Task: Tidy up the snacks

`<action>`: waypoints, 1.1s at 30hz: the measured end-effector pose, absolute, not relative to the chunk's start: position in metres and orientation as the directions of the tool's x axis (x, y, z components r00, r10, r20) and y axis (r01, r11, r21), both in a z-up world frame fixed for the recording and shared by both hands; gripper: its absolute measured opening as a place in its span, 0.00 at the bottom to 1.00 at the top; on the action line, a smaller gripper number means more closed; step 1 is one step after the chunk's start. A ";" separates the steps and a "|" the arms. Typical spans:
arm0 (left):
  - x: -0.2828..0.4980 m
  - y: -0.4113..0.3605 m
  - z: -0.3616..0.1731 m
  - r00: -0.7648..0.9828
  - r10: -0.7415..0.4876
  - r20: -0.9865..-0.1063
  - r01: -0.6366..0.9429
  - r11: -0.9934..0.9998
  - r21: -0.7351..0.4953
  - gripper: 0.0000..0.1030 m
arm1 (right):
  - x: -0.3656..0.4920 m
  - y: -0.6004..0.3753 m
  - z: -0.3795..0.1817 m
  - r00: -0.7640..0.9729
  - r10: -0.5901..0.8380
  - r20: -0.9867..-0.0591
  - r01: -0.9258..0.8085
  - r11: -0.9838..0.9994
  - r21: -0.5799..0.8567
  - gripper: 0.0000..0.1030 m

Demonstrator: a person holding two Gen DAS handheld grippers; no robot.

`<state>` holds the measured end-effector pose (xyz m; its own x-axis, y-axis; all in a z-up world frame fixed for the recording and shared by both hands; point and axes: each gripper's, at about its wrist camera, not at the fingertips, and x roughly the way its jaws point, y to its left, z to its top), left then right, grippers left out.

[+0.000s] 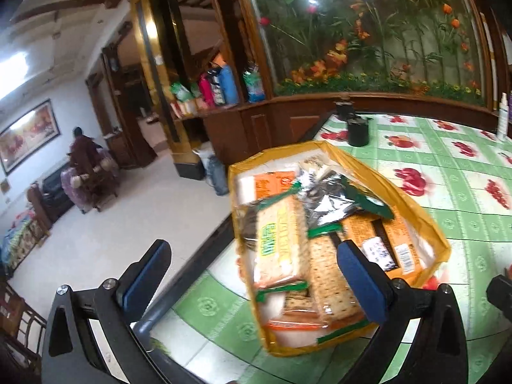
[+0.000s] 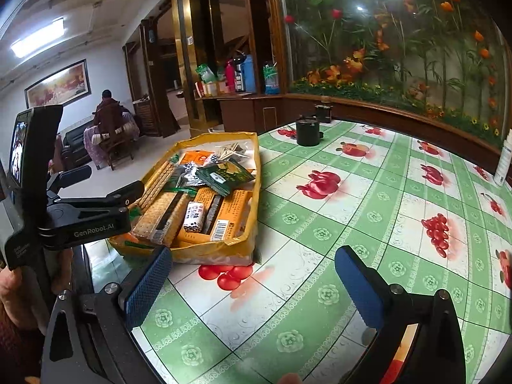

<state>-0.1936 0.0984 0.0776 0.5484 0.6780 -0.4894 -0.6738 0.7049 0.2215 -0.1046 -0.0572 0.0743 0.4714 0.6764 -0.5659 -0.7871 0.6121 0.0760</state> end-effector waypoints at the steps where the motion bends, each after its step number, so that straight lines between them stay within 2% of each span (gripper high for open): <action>1: -0.196 0.100 0.076 0.532 0.689 -0.492 -0.691 0.690 0.218 1.00 | -0.104 -0.057 0.074 0.469 0.677 -0.567 -0.788 0.610 0.076 1.00; 6: -0.198 0.115 0.068 0.539 0.631 -0.558 -0.688 0.712 0.142 1.00 | -0.108 -0.056 0.075 0.476 0.689 -0.547 -0.794 0.604 0.069 1.00; 10: -0.200 0.124 0.064 0.511 0.630 -0.584 -0.709 0.693 0.128 1.00 | -0.110 -0.053 0.073 0.469 0.685 -0.557 -0.803 0.594 0.054 1.00; 33: -0.205 0.122 0.059 0.517 0.630 -0.579 -0.713 0.692 0.117 1.00 | -0.117 -0.041 0.064 0.449 0.674 -0.586 -0.823 0.568 0.023 1.00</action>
<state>-0.2047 0.1215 0.0592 0.5169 0.6304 -0.5792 -0.7128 0.6916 0.1165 -0.1170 -0.0407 0.0635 0.4489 0.6745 -0.5862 -0.8230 0.5676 0.0229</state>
